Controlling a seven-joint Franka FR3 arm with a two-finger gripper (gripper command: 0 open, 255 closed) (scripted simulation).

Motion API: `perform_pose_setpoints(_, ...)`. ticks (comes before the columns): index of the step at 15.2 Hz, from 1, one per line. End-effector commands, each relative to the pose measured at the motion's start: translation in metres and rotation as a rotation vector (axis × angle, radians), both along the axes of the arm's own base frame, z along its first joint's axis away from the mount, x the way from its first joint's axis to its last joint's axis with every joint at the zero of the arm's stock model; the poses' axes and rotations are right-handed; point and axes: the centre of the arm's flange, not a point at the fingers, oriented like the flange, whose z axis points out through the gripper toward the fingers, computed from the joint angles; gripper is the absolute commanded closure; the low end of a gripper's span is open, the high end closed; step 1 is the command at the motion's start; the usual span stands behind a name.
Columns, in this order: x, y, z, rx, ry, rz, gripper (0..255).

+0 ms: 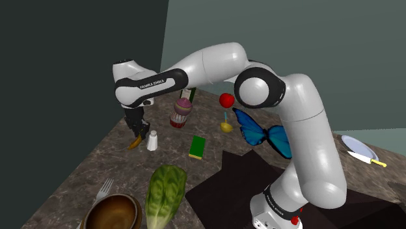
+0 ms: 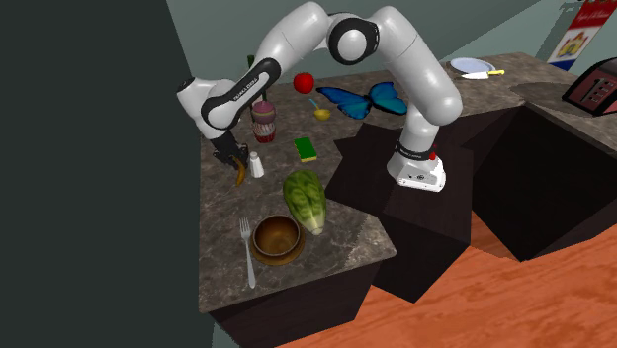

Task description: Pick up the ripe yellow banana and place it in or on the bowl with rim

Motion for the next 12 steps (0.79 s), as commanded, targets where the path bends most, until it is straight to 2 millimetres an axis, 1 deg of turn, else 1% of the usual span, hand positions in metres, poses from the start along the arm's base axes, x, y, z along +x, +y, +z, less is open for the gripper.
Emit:
perform_pose_setpoints(1,0.0,-0.001,0.011,0.0,0.0,0.0,255)
perform_pose_setpoints(12,0.0,-0.001,0.07,0.0,0.0,0.0,255)
